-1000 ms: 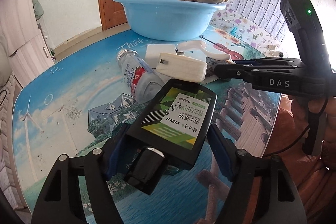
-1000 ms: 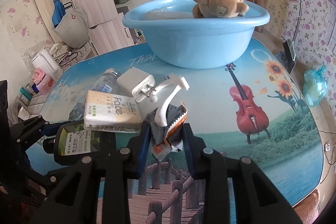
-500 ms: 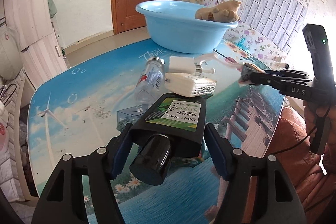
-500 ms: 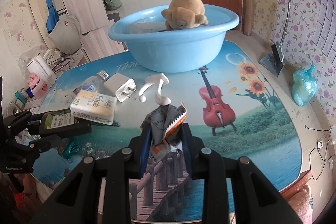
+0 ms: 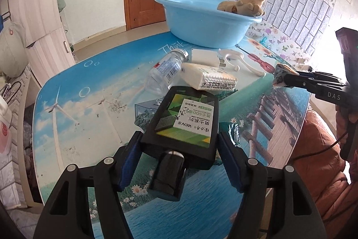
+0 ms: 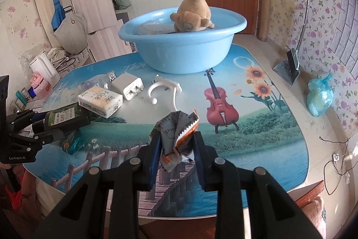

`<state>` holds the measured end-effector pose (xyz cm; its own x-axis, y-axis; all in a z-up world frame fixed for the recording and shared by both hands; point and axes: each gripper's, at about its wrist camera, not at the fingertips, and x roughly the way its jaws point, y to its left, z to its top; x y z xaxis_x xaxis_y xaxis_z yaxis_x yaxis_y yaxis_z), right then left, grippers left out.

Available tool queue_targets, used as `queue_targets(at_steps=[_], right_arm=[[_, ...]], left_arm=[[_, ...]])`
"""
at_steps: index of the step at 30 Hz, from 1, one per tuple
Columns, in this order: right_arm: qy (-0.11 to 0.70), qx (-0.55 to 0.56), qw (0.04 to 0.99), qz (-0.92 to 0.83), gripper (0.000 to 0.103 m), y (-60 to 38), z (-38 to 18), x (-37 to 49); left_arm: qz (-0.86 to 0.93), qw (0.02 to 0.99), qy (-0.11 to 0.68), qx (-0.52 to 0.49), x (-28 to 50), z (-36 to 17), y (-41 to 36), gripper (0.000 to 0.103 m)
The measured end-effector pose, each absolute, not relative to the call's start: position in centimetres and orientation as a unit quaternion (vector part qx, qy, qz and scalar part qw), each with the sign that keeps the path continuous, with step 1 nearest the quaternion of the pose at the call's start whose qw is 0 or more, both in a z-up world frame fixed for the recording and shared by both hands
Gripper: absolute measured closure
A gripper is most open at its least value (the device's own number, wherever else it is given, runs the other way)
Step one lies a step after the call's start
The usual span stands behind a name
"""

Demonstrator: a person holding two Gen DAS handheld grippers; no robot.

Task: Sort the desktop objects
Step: 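Lift the black box and the pouch off the table with both grippers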

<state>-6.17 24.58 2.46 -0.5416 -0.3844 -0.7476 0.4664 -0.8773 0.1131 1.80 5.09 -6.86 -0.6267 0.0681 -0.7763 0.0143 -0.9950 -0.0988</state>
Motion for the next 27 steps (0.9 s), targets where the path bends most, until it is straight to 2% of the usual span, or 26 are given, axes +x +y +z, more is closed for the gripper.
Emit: queue_targets(at_steps=[10, 23, 27], right_arm=[[0.057, 0.428, 0.245, -0.868, 0.073, 24.0, 1.6, -6.2], [0.052, 0.43, 0.239, -0.869, 0.073, 24.0, 1.4, -6.4], [0.053, 0.431, 0.239, -0.868, 0.066, 24.0, 1.3, -6.4]], left_arm=[[0.902, 0.013, -0.03, -0.429, 1.3, -7.2, 5.5, 0.037], [0.899, 0.021, -0.046, -0.434, 0.9, -8.0, 5.0, 0.037], [0.9, 0.022, -0.05, -0.432, 0.8, -8.2, 4.9, 0.037]])
